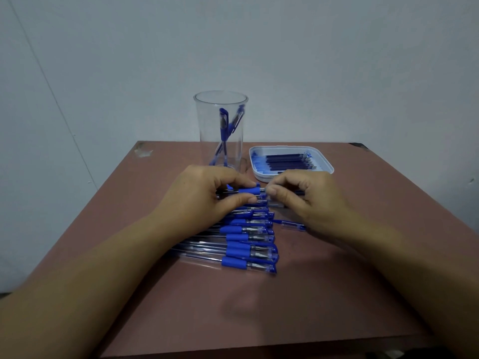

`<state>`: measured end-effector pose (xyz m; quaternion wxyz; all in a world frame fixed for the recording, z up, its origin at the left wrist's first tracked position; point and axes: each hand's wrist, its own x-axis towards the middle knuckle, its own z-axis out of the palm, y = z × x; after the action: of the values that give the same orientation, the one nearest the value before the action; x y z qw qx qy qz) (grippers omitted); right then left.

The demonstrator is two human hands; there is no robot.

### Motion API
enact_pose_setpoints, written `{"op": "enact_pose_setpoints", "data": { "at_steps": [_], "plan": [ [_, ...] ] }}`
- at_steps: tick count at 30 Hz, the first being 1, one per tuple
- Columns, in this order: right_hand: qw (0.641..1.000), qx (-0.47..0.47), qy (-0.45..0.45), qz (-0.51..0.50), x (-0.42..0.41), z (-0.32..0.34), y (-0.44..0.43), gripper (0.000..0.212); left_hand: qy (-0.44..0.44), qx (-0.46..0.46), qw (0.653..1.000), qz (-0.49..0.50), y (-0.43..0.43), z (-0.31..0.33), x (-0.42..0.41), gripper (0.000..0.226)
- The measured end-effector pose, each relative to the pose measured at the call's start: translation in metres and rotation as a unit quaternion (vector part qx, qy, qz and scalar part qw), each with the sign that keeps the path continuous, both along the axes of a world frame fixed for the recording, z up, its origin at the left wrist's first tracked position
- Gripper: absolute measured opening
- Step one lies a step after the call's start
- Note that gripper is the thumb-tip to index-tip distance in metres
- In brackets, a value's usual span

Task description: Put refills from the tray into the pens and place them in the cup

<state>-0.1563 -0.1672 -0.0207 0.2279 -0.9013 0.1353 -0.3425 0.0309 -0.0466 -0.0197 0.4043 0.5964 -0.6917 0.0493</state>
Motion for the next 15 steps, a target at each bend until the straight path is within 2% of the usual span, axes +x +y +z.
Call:
{"op": "enact_pose_setpoints", "data": {
  "at_steps": [4,8,11,15],
  "plan": [
    [0.999,-0.033,-0.024,0.015,-0.0042,0.0039,0.0006,0.022,-0.001,-0.004,1.0,0.002,0.0001,0.0007,-0.0005,0.02],
    [0.996,-0.094,0.001,0.005,-0.0028,0.0017,-0.0035,0.007,0.007,-0.003,1.0,0.005,0.0004,0.0005,-0.0004,0.019],
    [0.997,-0.081,-0.002,0.005,-0.0036,0.0007,-0.0036,0.022,0.003,-0.011,1.0,-0.006,0.0007,0.001,-0.0013,0.019],
    [0.995,-0.09,-0.03,0.004,-0.0057,0.0044,0.0008,0.018,-0.027,-0.028,0.999,-0.014,0.0002,0.0018,-0.0005,0.024]
  ]
}}
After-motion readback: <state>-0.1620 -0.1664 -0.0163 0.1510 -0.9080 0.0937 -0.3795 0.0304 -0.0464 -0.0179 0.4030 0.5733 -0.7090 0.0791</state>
